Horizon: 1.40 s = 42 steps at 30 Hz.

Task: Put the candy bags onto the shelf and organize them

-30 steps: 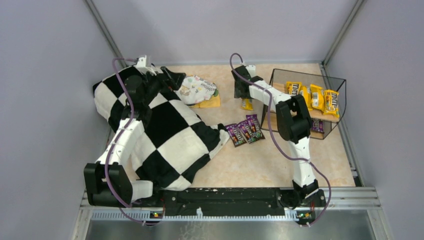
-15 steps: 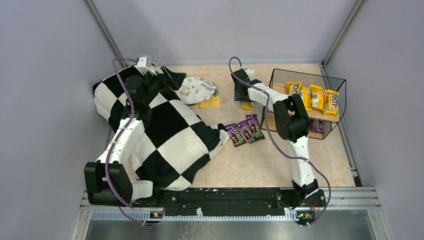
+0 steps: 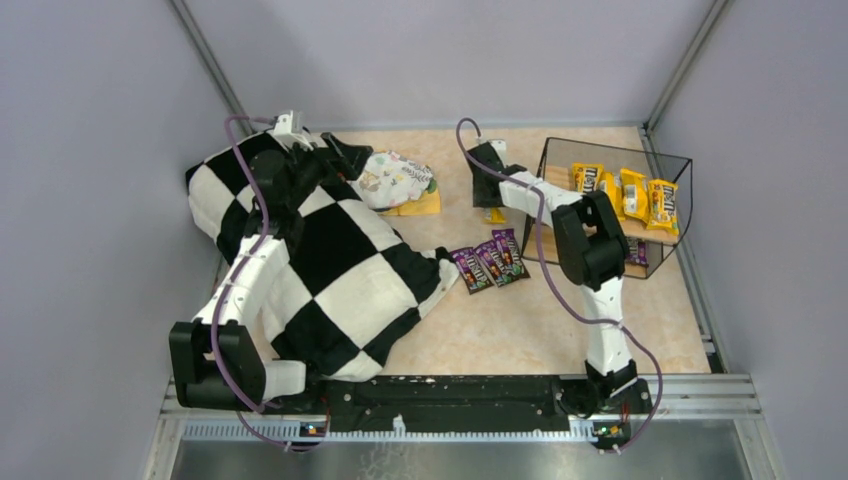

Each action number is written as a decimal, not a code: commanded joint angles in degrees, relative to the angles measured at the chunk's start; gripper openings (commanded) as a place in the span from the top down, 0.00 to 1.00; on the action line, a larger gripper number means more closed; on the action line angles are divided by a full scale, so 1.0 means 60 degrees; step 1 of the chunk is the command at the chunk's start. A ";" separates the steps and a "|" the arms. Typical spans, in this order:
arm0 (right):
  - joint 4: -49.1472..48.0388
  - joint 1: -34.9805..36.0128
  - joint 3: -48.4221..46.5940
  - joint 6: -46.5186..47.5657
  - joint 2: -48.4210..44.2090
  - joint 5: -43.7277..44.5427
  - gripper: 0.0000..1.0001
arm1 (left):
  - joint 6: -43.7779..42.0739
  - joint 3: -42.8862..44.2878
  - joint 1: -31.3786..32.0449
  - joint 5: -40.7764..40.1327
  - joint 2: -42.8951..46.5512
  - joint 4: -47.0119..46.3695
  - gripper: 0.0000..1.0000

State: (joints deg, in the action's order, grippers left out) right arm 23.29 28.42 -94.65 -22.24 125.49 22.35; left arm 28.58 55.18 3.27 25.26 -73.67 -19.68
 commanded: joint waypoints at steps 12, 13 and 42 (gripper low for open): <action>-0.0230 0.1212 0.0817 0.0711 -0.3884 -0.0708 0.66 | 0.0078 0.0311 -0.0061 0.0169 -0.0100 -0.0497 0.02; -0.0276 0.1217 0.0898 0.0694 -0.4156 -0.0784 0.66 | 0.0083 0.0311 -0.0061 0.0167 -0.0100 -0.0486 0.01; 0.0409 0.0086 -0.0486 0.2218 -0.0252 -0.2241 0.26 | 0.0114 0.0428 0.0008 0.0223 -0.0264 -0.0336 0.01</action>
State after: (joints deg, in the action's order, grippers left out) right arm 28.49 29.58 -95.81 -10.44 123.90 10.87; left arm 28.64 55.51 4.14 25.98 -74.32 -19.33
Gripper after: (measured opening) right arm 0.738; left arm 0.986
